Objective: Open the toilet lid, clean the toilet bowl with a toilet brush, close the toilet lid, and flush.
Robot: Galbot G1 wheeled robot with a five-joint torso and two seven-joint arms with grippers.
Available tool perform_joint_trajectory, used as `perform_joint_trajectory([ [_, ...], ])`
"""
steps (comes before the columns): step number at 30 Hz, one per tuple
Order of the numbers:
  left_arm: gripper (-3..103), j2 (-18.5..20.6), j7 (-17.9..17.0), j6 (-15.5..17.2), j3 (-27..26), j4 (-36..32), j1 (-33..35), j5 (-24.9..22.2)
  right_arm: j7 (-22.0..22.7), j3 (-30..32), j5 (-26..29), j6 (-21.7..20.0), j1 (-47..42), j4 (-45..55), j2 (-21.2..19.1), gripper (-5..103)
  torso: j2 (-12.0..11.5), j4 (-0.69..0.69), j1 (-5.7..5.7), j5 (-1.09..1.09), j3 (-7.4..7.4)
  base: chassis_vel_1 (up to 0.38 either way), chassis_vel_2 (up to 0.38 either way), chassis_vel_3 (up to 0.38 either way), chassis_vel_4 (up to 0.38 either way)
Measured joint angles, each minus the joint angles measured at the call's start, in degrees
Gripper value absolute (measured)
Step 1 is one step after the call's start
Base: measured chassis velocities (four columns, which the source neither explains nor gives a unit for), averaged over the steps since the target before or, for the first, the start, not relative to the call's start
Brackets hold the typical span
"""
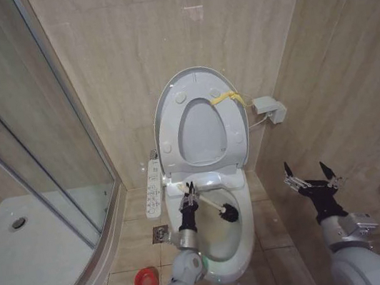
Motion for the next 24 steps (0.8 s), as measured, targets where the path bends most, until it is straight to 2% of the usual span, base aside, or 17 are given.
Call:
perform_joint_trajectory([
  [2,18,-0.34,0.7,0.0,0.09,0.3,-0.06,0.07,-0.01,0.15,0.13,0.01,-0.04,-0.01,-0.11,100,0.0,0.0,0.0,0.0,0.0,0.0,0.0,0.0,0.0],
  [5,18,-1.1,2.09,-0.41,-0.2,3.21,-0.33,2.54,-0.04,0.68,0.61,0.03,-0.11,-0.03,-0.49,100,0.01,0.05,-0.01,0.01,-0.01,0.0,0.0,0.0,0.0],
  [9,19,-0.4,2.92,-1.71,-1.37,6.82,0.07,11.07,-0.2,1.55,1.39,0.11,-0.24,-0.08,-0.86,100,0.02,0.05,-0.01,-0.01,-0.02,0.0,0.0,0.0,0.0],
  [10,19,-0.4,2.92,-1.71,-1.37,6.82,0.07,11.07,-0.2,1.55,1.39,0.11,-0.24,-0.08,-0.86,100,0.02,0.05,-0.01,-0.01,-0.02,0.0,0.0,0.0,0.0],
  [11,19,0.48,2.8,-1.59,-1.47,7.51,0.52,14.31,-0.32,1.63,1.51,0.17,-0.22,-0.11,-0.84,100,0.01,-0.07,-0.01,-0.02,-0.01,0.0,0.0,0.0,0.0],
  [12,19,0.94,2.79,-1.9,-1.39,7.52,0.8,15.75,-0.27,1.73,1.54,0.22,-0.31,-0.17,-0.76,100,-0.01,-0.03,0.01,-0.08,0.05,0.0,0.0,0.0,0.0],
  [13,19,1.42,2.45,-1.92,-1.92,7.19,0.77,17.58,-0.32,1.68,1.67,0.25,-0.2,-0.15,-0.67,100,-0.02,-0.06,0.02,-0.03,0.03,-0.026,-0.058,-0.022,0.011],
  [15,19,1.54,2.39,-1.94,-2.05,7.01,0.76,18.13,-0.32,1.69,1.66,0.27,-0.22,-0.14,-0.65,100,-0.01,-0.08,0.02,0.0,0.01,-0.026,-0.058,-0.022,0.011],
  [16,19,1.82,2.23,-2.37,-2.83,6.66,0.8,21.98,-0.31,1.54,1.78,0.25,-0.22,-0.06,-0.58,100,0.0,-0.08,-0.01,-0.03,0.0,0.0,0.0,0.0,0.0],
  [17,19,1.8,2.32,-2.65,-3.19,6.72,0.77,23.69,-0.29,1.45,1.87,0.23,-0.17,-0.02,-0.58,100,-0.01,-0.05,0.01,-0.07,0.02,0.0,0.0,0.0,0.0],
  [19,19,1.8,2.54,-3.1,-3.71,6.93,0.54,25.21,-0.28,1.4,1.95,0.21,-0.12,0.07,-0.58,100,0.0,-0.06,0.0,-0.01,0.01,0.0,0.0,0.0,0.0],
  [20,19,1.7,2.89,-3.44,-3.97,6.97,0.44,25.42,-0.26,1.37,2.0,0.2,-0.12,0.17,-0.62,100,0.0,-0.02,0.0,0.0,0.0,0.0,0.0,0.0,0.0],
  [23,19,0.74,3.84,-3.9,-3.49,5.67,0.44,19.87,-0.23,1.5,2.13,0.15,-0.33,0.46,-0.8,100,0.0,0.0,0.01,-0.02,0.01,0.0,0.0,0.0,0.0],
  [24,19,0.74,3.84,-3.9,-3.49,5.67,0.44,19.87,-0.23,1.5,2.13,0.15,-0.33,0.46,-0.8,100,0.0,0.0,0.01,-0.02,0.01,0.0,0.0,0.0,0.0],
])
